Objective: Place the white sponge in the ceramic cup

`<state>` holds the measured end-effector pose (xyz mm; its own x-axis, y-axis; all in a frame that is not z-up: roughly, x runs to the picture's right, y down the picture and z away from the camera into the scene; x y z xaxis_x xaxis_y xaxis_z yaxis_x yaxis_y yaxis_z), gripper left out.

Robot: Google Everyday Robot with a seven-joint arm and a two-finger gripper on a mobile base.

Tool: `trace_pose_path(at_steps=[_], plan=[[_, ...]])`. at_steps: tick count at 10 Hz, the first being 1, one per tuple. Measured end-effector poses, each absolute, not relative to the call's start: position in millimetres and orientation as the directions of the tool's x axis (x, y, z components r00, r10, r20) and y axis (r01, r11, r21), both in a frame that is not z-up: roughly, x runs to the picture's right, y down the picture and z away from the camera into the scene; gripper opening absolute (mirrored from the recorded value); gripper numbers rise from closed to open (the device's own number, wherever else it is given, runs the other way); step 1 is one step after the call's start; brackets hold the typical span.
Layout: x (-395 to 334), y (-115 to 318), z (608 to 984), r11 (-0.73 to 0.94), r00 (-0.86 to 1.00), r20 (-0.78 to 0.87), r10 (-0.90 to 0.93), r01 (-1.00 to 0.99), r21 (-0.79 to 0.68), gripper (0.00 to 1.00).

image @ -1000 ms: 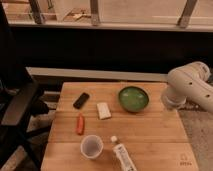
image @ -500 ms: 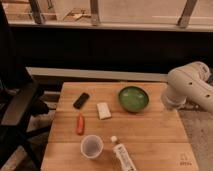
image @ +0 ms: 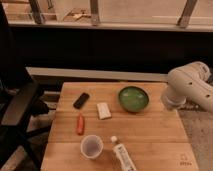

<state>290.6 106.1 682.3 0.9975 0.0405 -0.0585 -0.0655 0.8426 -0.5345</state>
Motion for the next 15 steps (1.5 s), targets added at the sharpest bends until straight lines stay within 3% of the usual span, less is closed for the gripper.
trace_pose_path(at_steps=[5, 12, 15], plan=[[280.7, 93.1, 688.2, 0.867, 1.0, -0.018, 0.009, -0.016, -0.497, 0.65], [133.0, 55.4, 745.3, 0.908, 0.931, 0.325, -0.165, 0.272, -0.318, 0.65], [132.0, 55.4, 745.4, 0.91, 0.93, 0.33, -0.162, 0.27, -0.316, 0.65]])
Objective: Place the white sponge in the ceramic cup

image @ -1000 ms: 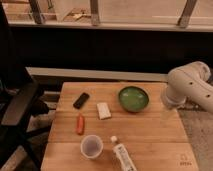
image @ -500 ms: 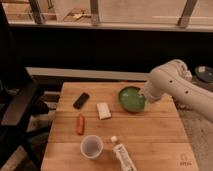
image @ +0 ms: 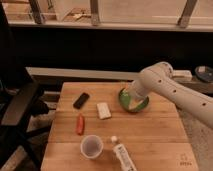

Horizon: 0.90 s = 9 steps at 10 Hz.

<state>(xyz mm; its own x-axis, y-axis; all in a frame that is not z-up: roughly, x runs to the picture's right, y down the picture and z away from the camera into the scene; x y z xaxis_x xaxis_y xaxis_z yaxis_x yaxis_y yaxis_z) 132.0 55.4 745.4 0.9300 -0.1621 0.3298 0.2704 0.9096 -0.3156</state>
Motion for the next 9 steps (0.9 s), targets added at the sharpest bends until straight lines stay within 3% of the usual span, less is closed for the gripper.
trace_pose_path(at_steps=[2, 9], plan=[[127.0, 58.1, 750.0, 0.904, 0.927, 0.334, -0.171, 0.283, -0.322, 0.65], [39.3, 110.0, 840.2, 0.799, 0.856, 0.469, -0.218, 0.433, -0.418, 0.65]])
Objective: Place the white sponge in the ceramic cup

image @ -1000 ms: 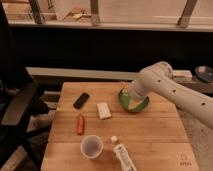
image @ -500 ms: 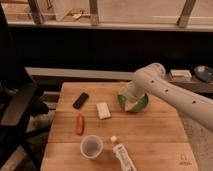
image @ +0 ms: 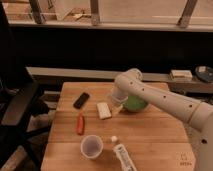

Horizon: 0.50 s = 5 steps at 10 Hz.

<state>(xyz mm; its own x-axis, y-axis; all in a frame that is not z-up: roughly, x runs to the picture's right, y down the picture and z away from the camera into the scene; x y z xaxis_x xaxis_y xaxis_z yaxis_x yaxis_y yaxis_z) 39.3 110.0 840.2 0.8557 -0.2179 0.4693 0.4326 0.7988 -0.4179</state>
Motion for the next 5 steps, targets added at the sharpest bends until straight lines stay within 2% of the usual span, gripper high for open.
trace_pose_path(at_steps=[5], plan=[[26.0, 132.6, 871.3, 0.771, 0.852, 0.503, -0.148, 0.418, -0.48, 0.65]])
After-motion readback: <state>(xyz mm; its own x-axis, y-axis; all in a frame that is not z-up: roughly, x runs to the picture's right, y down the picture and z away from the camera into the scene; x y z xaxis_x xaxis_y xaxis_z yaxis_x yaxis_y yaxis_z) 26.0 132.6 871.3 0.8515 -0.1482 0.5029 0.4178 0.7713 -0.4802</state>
